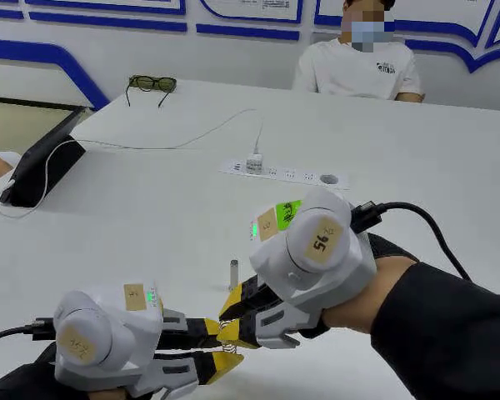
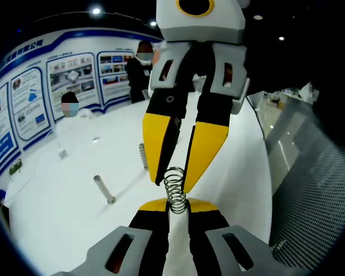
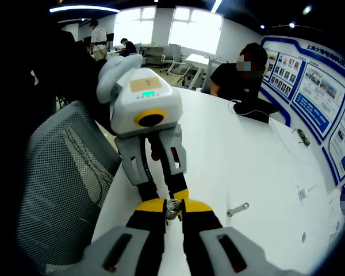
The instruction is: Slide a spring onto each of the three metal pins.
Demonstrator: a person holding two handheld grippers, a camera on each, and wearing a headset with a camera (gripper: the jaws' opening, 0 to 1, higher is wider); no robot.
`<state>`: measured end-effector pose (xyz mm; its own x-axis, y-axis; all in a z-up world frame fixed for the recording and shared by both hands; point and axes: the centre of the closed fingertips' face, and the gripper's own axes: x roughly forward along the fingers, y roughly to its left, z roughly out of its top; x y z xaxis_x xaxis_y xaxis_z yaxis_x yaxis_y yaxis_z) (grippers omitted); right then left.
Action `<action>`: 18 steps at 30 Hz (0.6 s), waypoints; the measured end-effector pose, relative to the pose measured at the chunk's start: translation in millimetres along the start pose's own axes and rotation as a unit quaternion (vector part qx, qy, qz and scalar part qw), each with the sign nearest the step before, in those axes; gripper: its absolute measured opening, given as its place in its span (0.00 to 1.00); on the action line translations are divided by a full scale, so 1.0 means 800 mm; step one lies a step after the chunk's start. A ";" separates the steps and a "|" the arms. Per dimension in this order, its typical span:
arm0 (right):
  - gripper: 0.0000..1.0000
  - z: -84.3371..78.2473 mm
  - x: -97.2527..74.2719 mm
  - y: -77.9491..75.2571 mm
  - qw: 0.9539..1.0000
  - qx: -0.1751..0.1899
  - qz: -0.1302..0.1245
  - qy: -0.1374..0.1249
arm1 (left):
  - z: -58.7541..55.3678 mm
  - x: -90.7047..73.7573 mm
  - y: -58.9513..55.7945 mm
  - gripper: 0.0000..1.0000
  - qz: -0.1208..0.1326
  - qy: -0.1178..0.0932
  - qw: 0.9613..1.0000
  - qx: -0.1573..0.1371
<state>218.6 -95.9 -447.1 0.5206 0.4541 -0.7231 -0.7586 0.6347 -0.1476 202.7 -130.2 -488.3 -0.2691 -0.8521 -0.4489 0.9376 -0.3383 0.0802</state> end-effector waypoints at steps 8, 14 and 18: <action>0.11 -0.003 -0.001 -0.004 1.000 0.005 -0.002 0.003 | 0.001 -0.001 0.001 0.14 0.001 -0.006 1.000 -0.006; 0.11 -0.006 -0.003 -0.006 1.000 0.008 -0.005 0.007 | -0.001 -0.004 0.003 0.19 0.005 -0.009 1.000 -0.014; 0.11 -0.007 -0.004 -0.011 1.000 0.012 -0.010 0.006 | -0.003 -0.008 0.008 0.22 0.011 -0.010 1.000 -0.020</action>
<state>221.5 -106.6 -446.8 0.5309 0.4345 -0.7276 -0.7387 0.6580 -0.1462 211.1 -126.0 -487.2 -0.2516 -0.8671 -0.4299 0.9515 -0.3029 0.0541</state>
